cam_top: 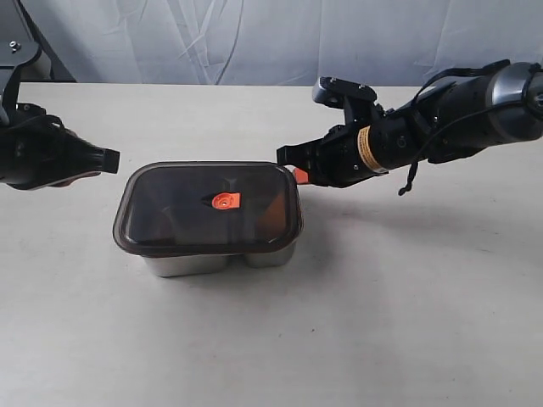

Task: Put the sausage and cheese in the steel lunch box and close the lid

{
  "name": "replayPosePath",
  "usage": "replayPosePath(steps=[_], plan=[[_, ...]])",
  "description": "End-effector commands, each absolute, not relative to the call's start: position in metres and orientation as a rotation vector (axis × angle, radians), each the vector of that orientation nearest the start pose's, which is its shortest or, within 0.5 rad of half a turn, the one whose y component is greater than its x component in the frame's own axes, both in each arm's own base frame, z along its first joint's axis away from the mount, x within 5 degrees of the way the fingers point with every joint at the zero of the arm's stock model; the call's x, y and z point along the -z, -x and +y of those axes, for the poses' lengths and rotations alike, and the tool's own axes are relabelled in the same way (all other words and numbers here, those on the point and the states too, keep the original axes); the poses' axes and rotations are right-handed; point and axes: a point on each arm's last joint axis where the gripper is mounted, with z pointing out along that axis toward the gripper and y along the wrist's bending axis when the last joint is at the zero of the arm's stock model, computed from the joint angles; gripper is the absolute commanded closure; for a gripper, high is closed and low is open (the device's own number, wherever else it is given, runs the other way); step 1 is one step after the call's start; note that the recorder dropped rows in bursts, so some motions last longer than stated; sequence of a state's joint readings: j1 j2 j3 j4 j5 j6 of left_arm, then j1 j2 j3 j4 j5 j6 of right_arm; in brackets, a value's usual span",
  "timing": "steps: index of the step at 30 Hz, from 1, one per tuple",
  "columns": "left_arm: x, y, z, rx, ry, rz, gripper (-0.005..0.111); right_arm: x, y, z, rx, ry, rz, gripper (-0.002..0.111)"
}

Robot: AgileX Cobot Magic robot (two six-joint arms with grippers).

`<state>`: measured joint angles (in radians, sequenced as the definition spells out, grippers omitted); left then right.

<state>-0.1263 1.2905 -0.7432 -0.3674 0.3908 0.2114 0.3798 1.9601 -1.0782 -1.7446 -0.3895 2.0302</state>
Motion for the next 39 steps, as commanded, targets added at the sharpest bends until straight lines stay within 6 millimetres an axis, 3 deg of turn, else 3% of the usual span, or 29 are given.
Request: replayPosePath(steps=[1, 5, 9, 13, 18, 21, 26, 39], plan=[[-0.243, -0.247, -0.033, 0.221, 0.056, 2.468, 0.107, -0.143, -0.352, 0.172, -0.72, 0.31, 2.465, 0.108], [-0.234, -0.243, -0.016, 0.021, 0.148, 2.545, 0.107, -0.143, -0.359, 0.159, -0.701, 0.261, 2.463, 0.108], [-0.224, -0.246, -0.018, 0.052, 0.176, 2.545, 0.107, -0.143, -0.361, 0.15, -0.734, 0.241, 2.467, 0.108], [-0.204, -0.253, -0.022, 0.094, 0.208, 2.603, 0.107, -0.148, -0.354, 0.157, -0.861, 0.304, 2.47, 0.108], [-0.179, -0.266, -0.04, 0.167, 0.128, 2.641, 0.107, -0.18, -0.342, 0.165, -1.018, 0.413, 2.394, 0.108], [-0.171, -0.267, -0.048, 0.181, 0.109, 2.661, 0.107, -0.189, -0.326, 0.183, -1.16, 0.532, 2.377, 0.108], [-0.167, -0.263, -0.065, 0.197, 0.013, 2.686, 0.107, -0.174, -0.313, 0.21, -1.179, 0.613, 2.418, 0.108], [-0.167, -0.259, -0.067, 0.175, -0.034, 2.723, 0.107, -0.163, -0.316, 0.21, -1.147, 0.615, 2.439, 0.108]])
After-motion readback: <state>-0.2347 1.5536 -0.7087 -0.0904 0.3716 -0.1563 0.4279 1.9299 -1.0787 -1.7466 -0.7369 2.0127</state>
